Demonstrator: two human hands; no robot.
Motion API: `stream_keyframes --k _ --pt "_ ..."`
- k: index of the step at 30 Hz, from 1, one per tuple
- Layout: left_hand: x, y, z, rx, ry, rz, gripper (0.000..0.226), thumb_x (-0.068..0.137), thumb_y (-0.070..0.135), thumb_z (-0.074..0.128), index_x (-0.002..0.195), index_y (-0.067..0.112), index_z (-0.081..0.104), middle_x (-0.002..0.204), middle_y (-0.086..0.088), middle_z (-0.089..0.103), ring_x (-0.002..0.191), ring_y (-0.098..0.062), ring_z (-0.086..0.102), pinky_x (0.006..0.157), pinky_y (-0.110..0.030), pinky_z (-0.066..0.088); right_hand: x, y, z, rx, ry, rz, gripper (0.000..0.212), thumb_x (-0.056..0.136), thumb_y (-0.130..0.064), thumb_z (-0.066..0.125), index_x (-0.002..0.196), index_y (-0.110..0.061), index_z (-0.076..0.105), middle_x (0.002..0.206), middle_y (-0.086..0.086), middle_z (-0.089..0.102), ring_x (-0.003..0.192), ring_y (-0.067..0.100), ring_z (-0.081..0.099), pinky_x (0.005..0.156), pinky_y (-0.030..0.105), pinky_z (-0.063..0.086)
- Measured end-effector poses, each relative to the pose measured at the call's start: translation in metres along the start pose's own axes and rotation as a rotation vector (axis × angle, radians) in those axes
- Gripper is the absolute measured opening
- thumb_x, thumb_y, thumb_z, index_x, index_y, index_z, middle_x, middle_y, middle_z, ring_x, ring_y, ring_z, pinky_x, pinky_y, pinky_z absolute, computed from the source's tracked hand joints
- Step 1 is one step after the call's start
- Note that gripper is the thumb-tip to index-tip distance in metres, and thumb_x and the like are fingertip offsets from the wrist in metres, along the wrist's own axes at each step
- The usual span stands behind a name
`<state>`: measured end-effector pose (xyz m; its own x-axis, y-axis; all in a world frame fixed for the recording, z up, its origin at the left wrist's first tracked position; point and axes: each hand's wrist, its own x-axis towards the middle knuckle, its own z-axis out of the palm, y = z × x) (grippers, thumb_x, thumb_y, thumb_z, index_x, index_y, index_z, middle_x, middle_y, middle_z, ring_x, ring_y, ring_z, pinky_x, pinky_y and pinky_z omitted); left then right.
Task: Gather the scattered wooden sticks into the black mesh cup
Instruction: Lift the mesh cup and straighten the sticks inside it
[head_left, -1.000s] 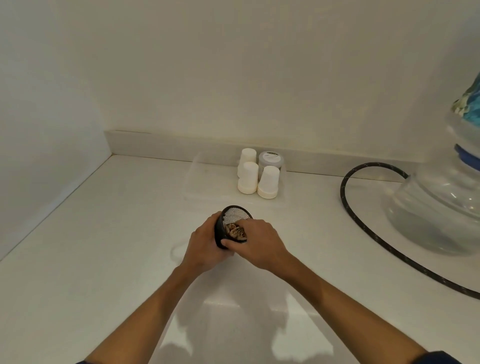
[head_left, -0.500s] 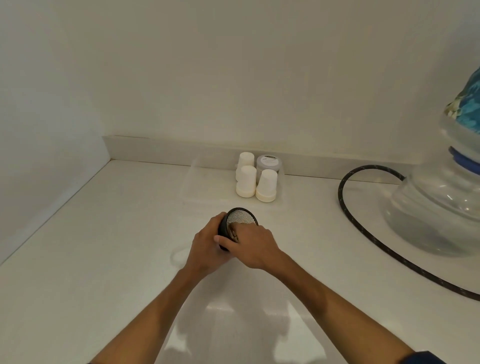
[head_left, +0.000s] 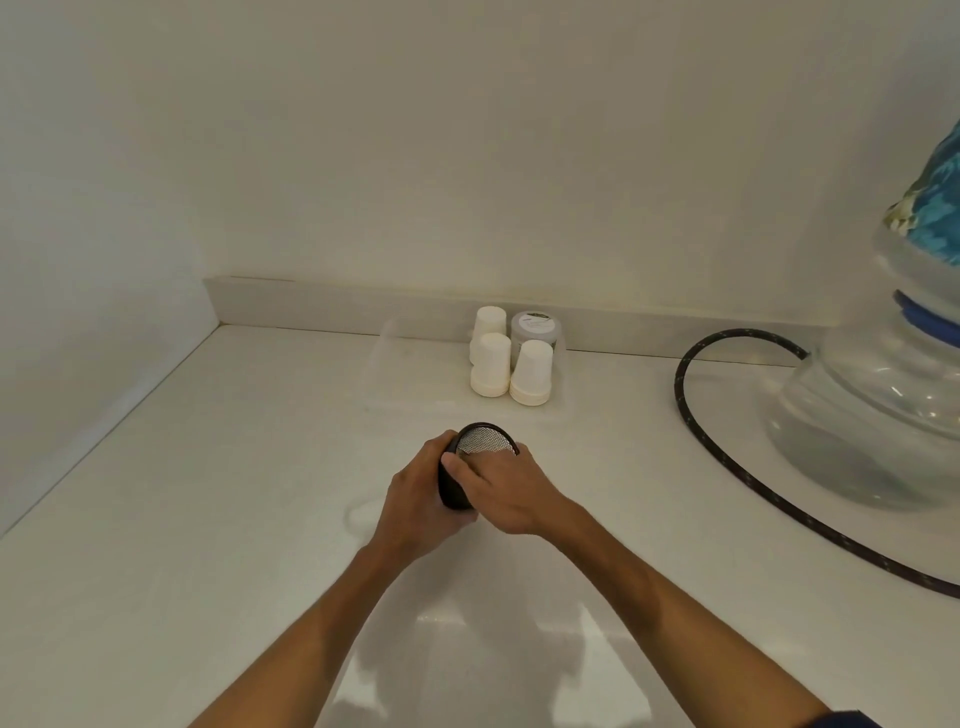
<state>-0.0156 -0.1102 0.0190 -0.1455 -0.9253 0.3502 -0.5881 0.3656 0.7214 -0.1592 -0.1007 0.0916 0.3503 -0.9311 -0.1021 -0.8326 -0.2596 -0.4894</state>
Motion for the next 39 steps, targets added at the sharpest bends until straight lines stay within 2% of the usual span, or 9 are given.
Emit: stream_keyframes --k 4,9,15,17,21,28,31,36,39 --pt "0.001 0.0 0.0 0.016 -0.011 0.039 0.093 0.057 0.032 0.09 0.137 0.015 0.046 0.123 0.008 0.063 0.104 -0.008 0.062 0.084 -0.01 0.046 -0.002 0.003 0.0 0.002 0.003 -0.068 0.065 0.1 -0.06 0.02 0.086 -0.017 0.066 0.087 -0.002 0.069 0.088 0.016 0.061 0.106 0.046 0.029" --pt "0.0 0.0 0.0 -0.014 -0.002 0.027 0.091 0.057 0.032 0.089 0.136 0.018 0.046 0.122 0.012 0.063 0.103 -0.006 0.062 0.085 -0.024 0.054 -0.006 0.006 -0.004 -0.029 0.134 -0.182 0.043 0.1 -0.057 0.032 0.074 -0.032 0.056 0.076 -0.008 0.067 0.073 0.008 0.051 0.104 0.04 0.035" --pt "0.001 -0.003 0.003 -0.026 -0.018 0.037 0.09 0.06 0.031 0.089 0.137 0.014 0.046 0.126 0.007 0.062 0.108 -0.009 0.062 0.09 -0.025 0.052 -0.005 0.008 -0.008 -0.056 0.018 -0.221 0.054 0.091 -0.074 0.024 0.088 -0.029 0.054 0.086 -0.01 0.064 0.091 0.01 0.057 0.119 0.048 0.011" --pt "0.003 -0.002 0.003 -0.038 -0.017 0.019 0.088 0.059 0.032 0.088 0.136 0.02 0.046 0.124 0.01 0.062 0.106 -0.005 0.06 0.089 -0.022 0.052 -0.006 0.011 -0.012 0.032 0.134 -0.237 0.059 0.089 -0.076 0.027 0.101 -0.03 0.063 0.101 -0.011 0.07 0.1 0.007 0.059 0.12 0.046 0.014" --pt "0.004 -0.005 0.002 -0.066 -0.019 -0.035 0.087 0.053 0.033 0.086 0.129 0.036 0.043 0.116 0.018 0.061 0.102 0.001 0.058 0.082 -0.005 0.045 -0.008 0.022 -0.009 0.266 0.665 -0.108 0.046 0.089 -0.063 0.042 0.11 -0.03 0.066 0.105 -0.02 0.066 0.099 -0.004 0.053 0.103 0.037 0.039" --pt "-0.001 -0.009 0.011 -0.099 -0.018 -0.11 0.066 0.064 0.046 0.081 0.115 0.05 0.038 0.104 0.03 0.062 0.096 0.008 0.061 0.075 -0.013 0.05 -0.018 0.024 0.042 0.442 0.425 0.172 0.121 0.045 -0.09 0.067 0.146 -0.04 0.024 0.144 -0.019 0.044 0.128 0.001 0.044 0.105 0.026 0.038" --pt "-0.004 -0.011 0.016 -0.114 -0.029 -0.106 0.066 0.069 0.041 0.08 0.121 0.042 0.039 0.112 0.023 0.062 0.101 0.003 0.061 0.082 -0.024 0.054 -0.014 0.025 0.055 0.457 0.48 0.174 0.113 0.049 -0.073 0.081 0.144 -0.035 0.032 0.137 -0.018 0.051 0.126 0.004 0.05 0.101 0.019 0.04" --pt "-0.006 -0.011 0.014 -0.128 -0.062 -0.121 0.067 0.07 0.048 0.08 0.118 0.051 0.034 0.113 0.027 0.059 0.103 0.009 0.058 0.082 -0.016 0.05 -0.017 0.025 0.047 0.057 0.735 -0.105 0.092 0.063 -0.079 0.067 0.134 -0.023 0.049 0.137 -0.007 0.053 0.129 0.008 0.046 0.109 0.026 0.033" --pt "-0.006 -0.01 0.013 -0.126 -0.071 -0.143 0.068 0.068 0.056 0.073 0.122 0.047 0.033 0.11 0.029 0.058 0.101 0.014 0.056 0.077 -0.006 0.045 -0.014 0.016 0.034 -0.296 0.583 -0.216 0.067 0.078 -0.076 0.051 0.111 -0.018 0.064 0.109 -0.004 0.069 0.104 0.014 0.062 0.11 0.035 0.028"
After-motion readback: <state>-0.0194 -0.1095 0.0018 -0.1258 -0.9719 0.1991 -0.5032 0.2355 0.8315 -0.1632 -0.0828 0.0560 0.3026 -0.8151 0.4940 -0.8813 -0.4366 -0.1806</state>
